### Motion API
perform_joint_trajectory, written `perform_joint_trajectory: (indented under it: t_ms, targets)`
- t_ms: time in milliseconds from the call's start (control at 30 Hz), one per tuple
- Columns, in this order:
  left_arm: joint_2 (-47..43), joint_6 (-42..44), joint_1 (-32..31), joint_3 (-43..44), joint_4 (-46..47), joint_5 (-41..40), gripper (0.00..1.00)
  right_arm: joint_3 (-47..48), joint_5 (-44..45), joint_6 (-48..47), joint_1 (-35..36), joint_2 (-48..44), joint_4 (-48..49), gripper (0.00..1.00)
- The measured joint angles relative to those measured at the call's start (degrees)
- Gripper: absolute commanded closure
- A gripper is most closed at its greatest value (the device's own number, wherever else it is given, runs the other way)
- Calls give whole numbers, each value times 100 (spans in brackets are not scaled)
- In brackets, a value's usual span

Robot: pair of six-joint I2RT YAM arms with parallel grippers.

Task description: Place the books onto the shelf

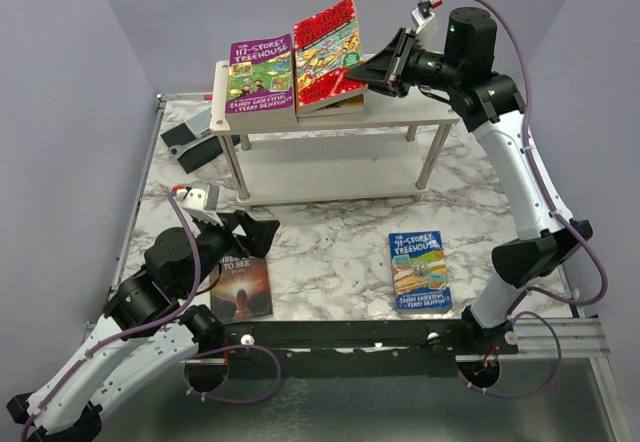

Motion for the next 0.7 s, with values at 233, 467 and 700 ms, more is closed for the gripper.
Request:
perform_joint_trajectory:
  t_ms: [233, 467, 700]
  targets:
    - [-22, 0, 0, 0, 7, 0, 1, -133, -57, 127, -2, 151, 94, 99]
    - [-22, 0, 0, 0, 15, 2, 1, -457, -155, 273, -9, 153, 481, 99]
    - [-22, 0, 0, 0, 17, 0, 1, -741, -199, 387, -11, 138, 726, 90]
